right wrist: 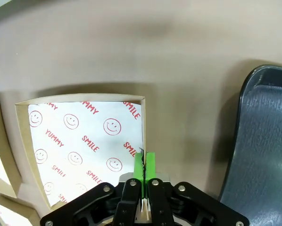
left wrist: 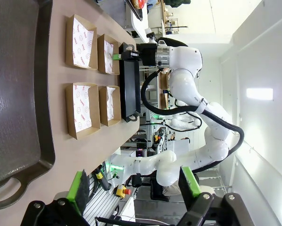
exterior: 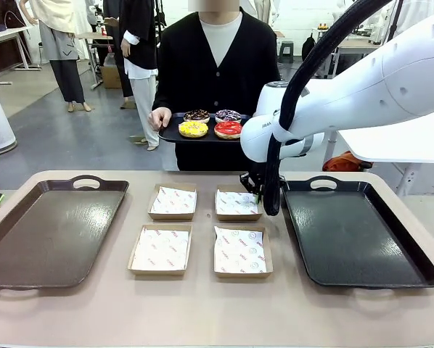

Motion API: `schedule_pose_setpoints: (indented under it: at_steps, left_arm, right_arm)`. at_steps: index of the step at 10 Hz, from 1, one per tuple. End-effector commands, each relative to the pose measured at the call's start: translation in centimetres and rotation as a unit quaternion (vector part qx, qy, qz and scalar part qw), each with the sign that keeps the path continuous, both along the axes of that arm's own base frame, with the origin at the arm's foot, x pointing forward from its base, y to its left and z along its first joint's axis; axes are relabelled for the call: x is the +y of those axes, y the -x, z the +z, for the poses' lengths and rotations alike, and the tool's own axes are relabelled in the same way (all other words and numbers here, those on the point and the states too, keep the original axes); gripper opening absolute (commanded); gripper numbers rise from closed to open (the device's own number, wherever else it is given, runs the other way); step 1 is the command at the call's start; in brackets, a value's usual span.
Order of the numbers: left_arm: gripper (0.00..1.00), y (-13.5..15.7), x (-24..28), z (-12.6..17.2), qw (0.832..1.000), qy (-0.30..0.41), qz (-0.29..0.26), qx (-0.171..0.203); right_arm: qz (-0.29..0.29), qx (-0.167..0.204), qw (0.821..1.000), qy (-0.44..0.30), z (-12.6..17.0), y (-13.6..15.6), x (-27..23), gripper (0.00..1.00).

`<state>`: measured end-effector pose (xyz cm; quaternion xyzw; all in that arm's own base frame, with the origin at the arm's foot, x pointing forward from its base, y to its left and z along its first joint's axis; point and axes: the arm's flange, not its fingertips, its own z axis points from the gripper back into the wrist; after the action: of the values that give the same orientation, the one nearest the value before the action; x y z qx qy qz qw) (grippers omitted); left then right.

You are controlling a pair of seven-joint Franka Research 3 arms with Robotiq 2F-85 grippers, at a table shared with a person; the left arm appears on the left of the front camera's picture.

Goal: Individually package the donuts and arrange them on the tray.
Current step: Pick up one Paper togo box.

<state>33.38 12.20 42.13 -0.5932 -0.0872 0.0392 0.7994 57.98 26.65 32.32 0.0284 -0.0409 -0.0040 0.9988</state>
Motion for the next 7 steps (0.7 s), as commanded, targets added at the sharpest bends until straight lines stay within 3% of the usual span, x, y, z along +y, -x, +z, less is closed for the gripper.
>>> schedule_pose_setpoints:
  at_steps: [1,2,3,5,7]
  left_arm:
    - [1.00,0.0,0.0,0.1,1.000,0.003,-0.002,-0.001]
    - [1.00,0.0,0.0,0.1,1.000,0.003,-0.002,-0.001]
    - [1.00,0.0,0.0,0.1,1.000,0.003,-0.002,-0.001]
    - [1.00,0.0,0.0,0.1,1.000,0.003,-0.002,-0.001]
    - [1.00,0.0,0.0,0.1,1.000,0.003,-0.002,-0.001]
  right_arm:
    - [-0.012,-0.011,1.000,0.017,0.3,-0.2,0.2,0.00]
    - [-0.017,-0.006,1.000,0.018,0.3,-0.2,0.1,0.00]
    - [-0.033,0.022,0.999,0.022,0.9,0.0,0.0,0.00]
    - [-0.020,0.055,0.998,0.024,4.5,1.0,-0.2,0.00]
    - [-0.014,0.036,0.999,0.029,8.4,1.4,-0.6,0.00]
